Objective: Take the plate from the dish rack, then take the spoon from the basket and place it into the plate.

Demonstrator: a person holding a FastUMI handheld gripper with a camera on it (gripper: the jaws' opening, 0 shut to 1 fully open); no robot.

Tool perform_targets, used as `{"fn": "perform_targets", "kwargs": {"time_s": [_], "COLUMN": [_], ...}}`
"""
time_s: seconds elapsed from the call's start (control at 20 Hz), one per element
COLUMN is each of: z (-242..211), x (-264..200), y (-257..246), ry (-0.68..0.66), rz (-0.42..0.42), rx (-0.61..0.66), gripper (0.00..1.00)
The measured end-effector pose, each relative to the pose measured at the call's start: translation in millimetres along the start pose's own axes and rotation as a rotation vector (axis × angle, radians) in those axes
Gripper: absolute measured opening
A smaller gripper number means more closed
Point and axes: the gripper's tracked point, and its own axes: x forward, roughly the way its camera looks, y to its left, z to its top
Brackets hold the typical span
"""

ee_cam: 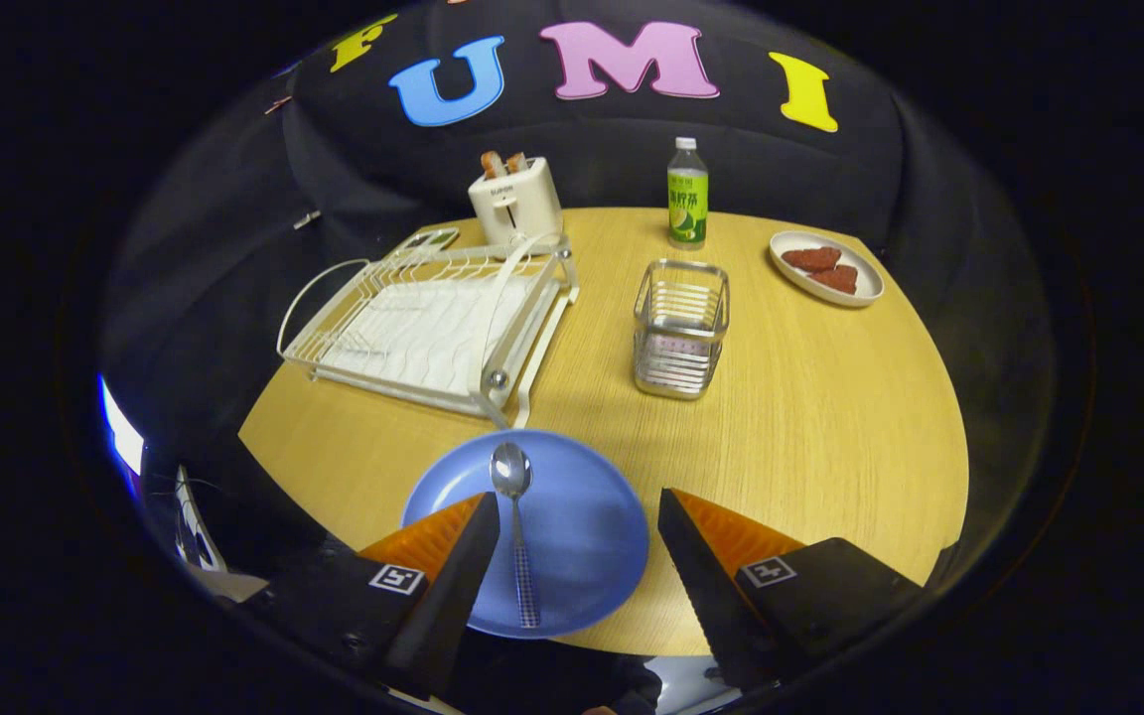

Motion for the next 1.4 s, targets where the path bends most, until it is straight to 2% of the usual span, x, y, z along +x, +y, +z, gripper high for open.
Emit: {"fn": "perform_targets", "kwargs": {"time_s": [0.25, 0.45, 0.8, 1.0, 1.4], "z": [84.2, 142.5, 218.8, 238.0, 237.5], "x": [-27.5, -60.1, -118.0, -133.2, -127.8], "y": [-12.9, -13.7, 13.2, 18.7, 18.9], "ry": [-0.173, -0.306, -0.487, -0.539, -0.541], "rz": [-0.045, -0.086, -0.067, -0.076, -0.091], "rx": [-0.024, -0.099, -0.144, -0.174, -0.17], "gripper": [0.99, 0.99, 0.99, 0.99, 0.98]}}
